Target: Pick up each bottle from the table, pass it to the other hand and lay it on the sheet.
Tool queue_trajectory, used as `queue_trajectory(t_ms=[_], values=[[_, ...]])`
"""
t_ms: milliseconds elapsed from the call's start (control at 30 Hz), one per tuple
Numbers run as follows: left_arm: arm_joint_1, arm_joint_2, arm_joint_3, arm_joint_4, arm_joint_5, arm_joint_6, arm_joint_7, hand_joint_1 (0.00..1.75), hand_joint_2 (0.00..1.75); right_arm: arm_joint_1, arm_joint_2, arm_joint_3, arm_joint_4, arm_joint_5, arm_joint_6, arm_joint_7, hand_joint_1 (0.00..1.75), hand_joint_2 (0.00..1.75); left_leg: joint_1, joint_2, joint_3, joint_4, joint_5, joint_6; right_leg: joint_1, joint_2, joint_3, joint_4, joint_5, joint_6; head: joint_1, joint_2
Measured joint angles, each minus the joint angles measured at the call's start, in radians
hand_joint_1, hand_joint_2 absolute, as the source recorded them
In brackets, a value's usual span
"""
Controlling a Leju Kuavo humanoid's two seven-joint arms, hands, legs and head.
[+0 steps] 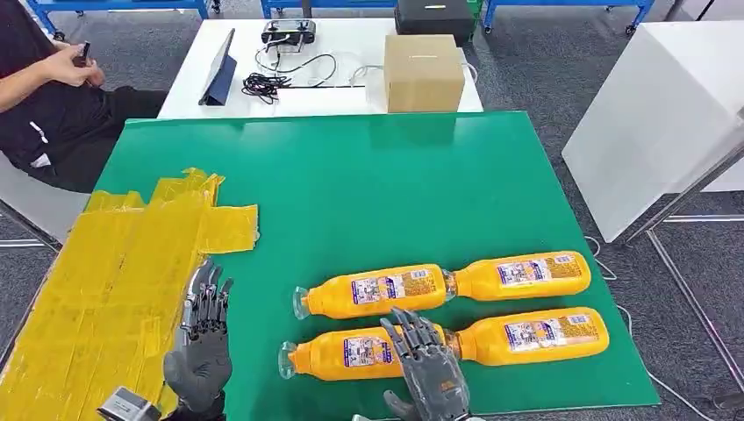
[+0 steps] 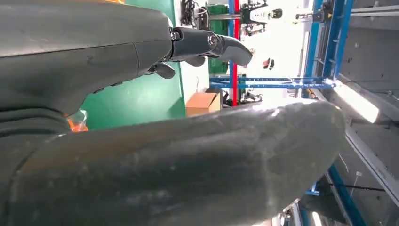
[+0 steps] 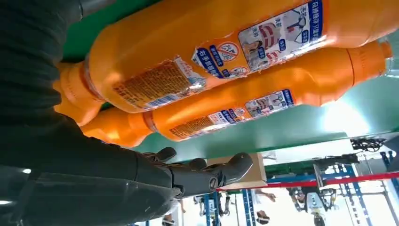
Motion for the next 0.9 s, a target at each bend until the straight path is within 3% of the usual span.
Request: queue_trajectory(t_ms=[200, 533, 733, 767, 800, 833, 900], values=[[-0.005, 0.0, 0.0, 0.005, 0.007, -0.009, 0.001, 0.0, 0.0, -0.027, 0.021, -0.013, 0.032, -0.009, 0.074, -0.032, 0.0, 1.75, 0.0, 0.0, 0.0, 0.0, 0.0, 0.0, 0.0, 0.0, 0.0, 0.0, 0.0, 0.0, 0.0, 0.0], [-0.007, 0.0, 0.002, 0.011, 0.007, -0.01, 0.001, 0.0, 0.0, -0.036, 0.03, -0.019, 0.063, -0.007, 0.087, -0.037, 0.0, 1.75, 0.0, 0.0, 0.0, 0.0, 0.0, 0.0, 0.0, 0.0, 0.0, 0.0, 0.0, 0.0, 0.0, 0.0], [-0.006, -0.004, 0.013, 0.011, 0.008, -0.023, 0.003, 0.0, 0.0, -0.039, 0.025, -0.022, 0.079, 0.033, 0.224, 0.038, 0.0, 1.75, 0.0, 0.0, 0.0, 0.0, 0.0, 0.0, 0.0, 0.0, 0.0, 0.0, 0.0, 0.0, 0.0, 0.0], [-0.006, -0.006, 0.015, 0.011, 0.008, -0.025, 0.005, 0.0, 0.0, -0.042, 0.022, -0.021, 0.081, 0.037, 0.239, 0.048, 0.42, 1.75, 0.0, 0.0, 0.0, 0.0, 0.0, 0.0, 0.0, 0.0, 0.0, 0.0, 0.0, 0.0, 0.0, 0.0], [-0.006, -0.007, 0.016, 0.011, 0.008, -0.027, 0.006, 0.0, 0.0, -0.043, 0.02, -0.021, 0.084, 0.035, 0.251, 0.055, 1.33, 1.75, 0.0, 0.0, 0.0, 0.0, 0.0, 0.0, 0.0, 0.0, 0.0, 0.0, 0.0, 0.0, 0.0, 0.0], [-0.006, -0.007, 0.018, 0.011, 0.008, -0.03, 0.008, 0.0, 0.0, -0.045, 0.017, -0.021, 0.085, 0.027, 0.261, 0.06, 1.62, 1.75, 0.0, 0.0, 0.001, 0.0, 0.0, 0.0, 0.0, 0.0, 0.0, 0.0, 0.0, 0.0, 0.0, 0.0], [-0.006, -0.009, 0.023, 0.011, 0.008, -0.034, 0.01, 0.0, 0.0, -0.05, 0.013, -0.018, 0.089, 0.012, 0.284, 0.067, 1.75, 1.75, 0.0, 0.0, 0.001, 0.0, 0.0, 0.0, 0.0, 0.0, 0.0, 0.0, 0.0, 0.0, -0.001, 0.0]])
